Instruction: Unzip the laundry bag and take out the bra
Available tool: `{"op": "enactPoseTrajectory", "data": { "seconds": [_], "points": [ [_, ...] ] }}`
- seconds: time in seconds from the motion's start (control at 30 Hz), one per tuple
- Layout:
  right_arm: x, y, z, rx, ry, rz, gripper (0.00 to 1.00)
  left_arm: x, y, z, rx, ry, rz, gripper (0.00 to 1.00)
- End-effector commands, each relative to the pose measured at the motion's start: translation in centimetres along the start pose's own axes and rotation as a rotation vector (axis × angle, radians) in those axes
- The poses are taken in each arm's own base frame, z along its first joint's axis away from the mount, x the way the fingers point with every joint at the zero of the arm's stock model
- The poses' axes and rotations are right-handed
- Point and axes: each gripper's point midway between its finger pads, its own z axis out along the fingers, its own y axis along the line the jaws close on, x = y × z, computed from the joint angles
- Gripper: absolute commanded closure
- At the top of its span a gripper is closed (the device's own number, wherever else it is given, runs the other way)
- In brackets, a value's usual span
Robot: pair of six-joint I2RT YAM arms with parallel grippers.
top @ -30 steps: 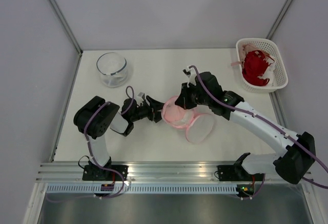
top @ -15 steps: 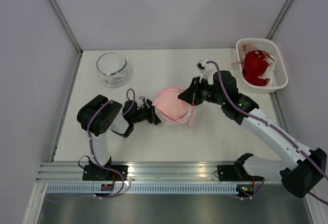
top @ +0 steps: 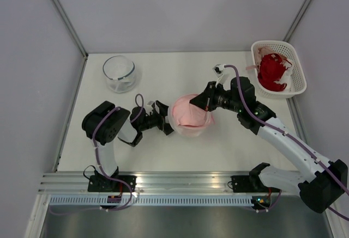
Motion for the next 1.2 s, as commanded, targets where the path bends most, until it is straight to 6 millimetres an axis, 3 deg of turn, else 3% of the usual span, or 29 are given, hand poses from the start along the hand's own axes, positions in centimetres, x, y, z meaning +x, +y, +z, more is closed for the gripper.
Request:
{"op": "enactPoseTrajectory", "data": {
  "seconds": [0.0, 0.27, 0.5, 0.73, 1.03, 1.17],
  "points": [
    [-1.7, 1.7, -0.2, -0.068, -0.056, -0.025, 1.00, 1.9, -4.9, -0.8, 0.233, 0.059, 0.050, 0.00],
    [-2.1, 0.4, -0.5, 0.001, -0.063, -0.036, 1.00, 2.4, -6.0, -2.2, 0.282, 0.018, 0.105, 0.00],
    [-2.6, -0.5, -0.7, 0.022, -0.050, 0.001, 1.00, 5.2, -10.7, -3.2, 0.429, 0.070, 0.386, 0.00],
    [-3.7, -2.0, -2.0, 0.061, -0.026, 0.033, 1.00, 7.0, -13.8, -4.0, 0.527, 0.102, 0.560, 0.00],
    [-5.2, -1.5, -3.4, 0.012, -0.043, 0.024, 1.00, 7.0, -13.5, -3.9, 0.525, 0.098, 0.591, 0.00],
    [-6.0, -2.0, -4.6, 0.034, -0.056, -0.005, 0.99, 7.7, -14.7, -4.7, 0.574, 0.080, 0.692, 0.00]
  ]
}}
